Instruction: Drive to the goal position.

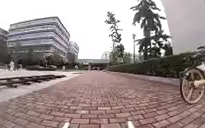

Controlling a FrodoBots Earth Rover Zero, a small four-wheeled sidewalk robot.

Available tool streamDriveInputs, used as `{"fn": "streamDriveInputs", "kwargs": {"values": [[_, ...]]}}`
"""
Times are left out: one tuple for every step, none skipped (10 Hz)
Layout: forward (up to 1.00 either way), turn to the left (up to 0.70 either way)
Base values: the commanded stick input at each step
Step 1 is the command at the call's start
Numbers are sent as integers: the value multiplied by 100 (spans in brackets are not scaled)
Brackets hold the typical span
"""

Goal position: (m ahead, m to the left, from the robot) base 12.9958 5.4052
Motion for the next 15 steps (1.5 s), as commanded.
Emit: {"fn": "streamDriveInputs", "kwargs": {"values": [[45, 0], [45, 0], [45, 0], [45, 0], [45, 0], [45, 0], [45, 0], [45, 0], [45, 0], [45, 0], [45, 0], [45, 0], [45, 0], [45, 0], [45, 0]]}}
